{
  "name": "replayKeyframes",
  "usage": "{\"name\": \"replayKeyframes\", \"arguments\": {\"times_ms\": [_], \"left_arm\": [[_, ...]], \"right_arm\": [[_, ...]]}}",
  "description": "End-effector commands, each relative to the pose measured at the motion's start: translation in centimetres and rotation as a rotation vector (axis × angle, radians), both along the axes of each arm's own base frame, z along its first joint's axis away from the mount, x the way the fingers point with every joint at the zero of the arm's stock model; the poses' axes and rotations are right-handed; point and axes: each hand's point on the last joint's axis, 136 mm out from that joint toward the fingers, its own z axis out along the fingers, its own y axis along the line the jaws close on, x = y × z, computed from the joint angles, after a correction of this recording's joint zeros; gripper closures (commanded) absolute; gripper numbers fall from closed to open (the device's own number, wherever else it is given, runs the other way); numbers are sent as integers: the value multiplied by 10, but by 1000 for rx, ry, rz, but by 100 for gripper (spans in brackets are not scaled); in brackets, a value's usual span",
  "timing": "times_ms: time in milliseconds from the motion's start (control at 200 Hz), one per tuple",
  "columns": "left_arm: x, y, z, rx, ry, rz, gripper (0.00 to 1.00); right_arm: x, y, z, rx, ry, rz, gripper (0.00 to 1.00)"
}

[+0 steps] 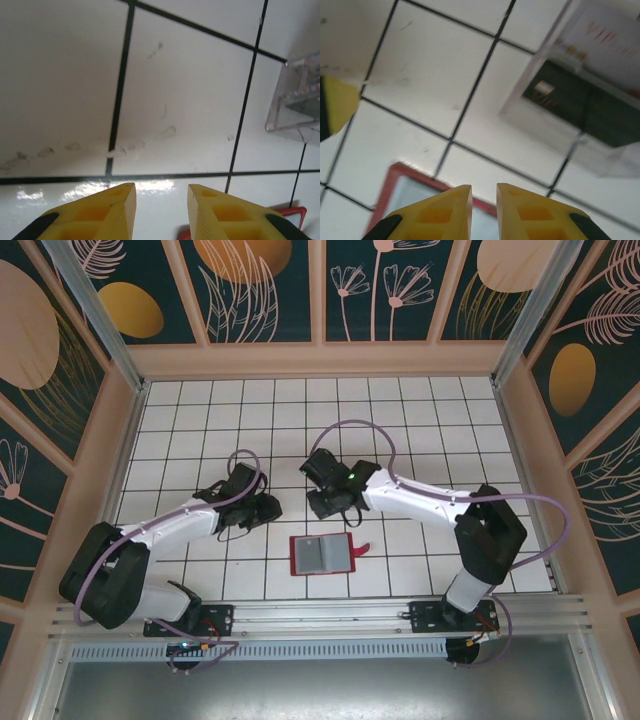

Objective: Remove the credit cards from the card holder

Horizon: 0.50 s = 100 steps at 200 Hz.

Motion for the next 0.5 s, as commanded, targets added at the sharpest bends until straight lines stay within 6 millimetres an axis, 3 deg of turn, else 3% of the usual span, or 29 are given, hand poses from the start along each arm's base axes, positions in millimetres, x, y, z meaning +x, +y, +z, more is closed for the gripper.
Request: {"name": "replayKeyframes", "arguments": {"times_ms": [0, 235, 495], "left_arm": [[10, 6, -2, -10, -16, -5, 66], [22, 24, -4, -11, -14, 24, 66], [27, 31, -5, 6, -14, 34, 66]], "right_arm": [[-24, 2, -4, 8, 68, -149, 78], [-59, 14, -27, -171, 92, -169, 75], [-80, 27, -47, -218, 142, -184, 68]]}}
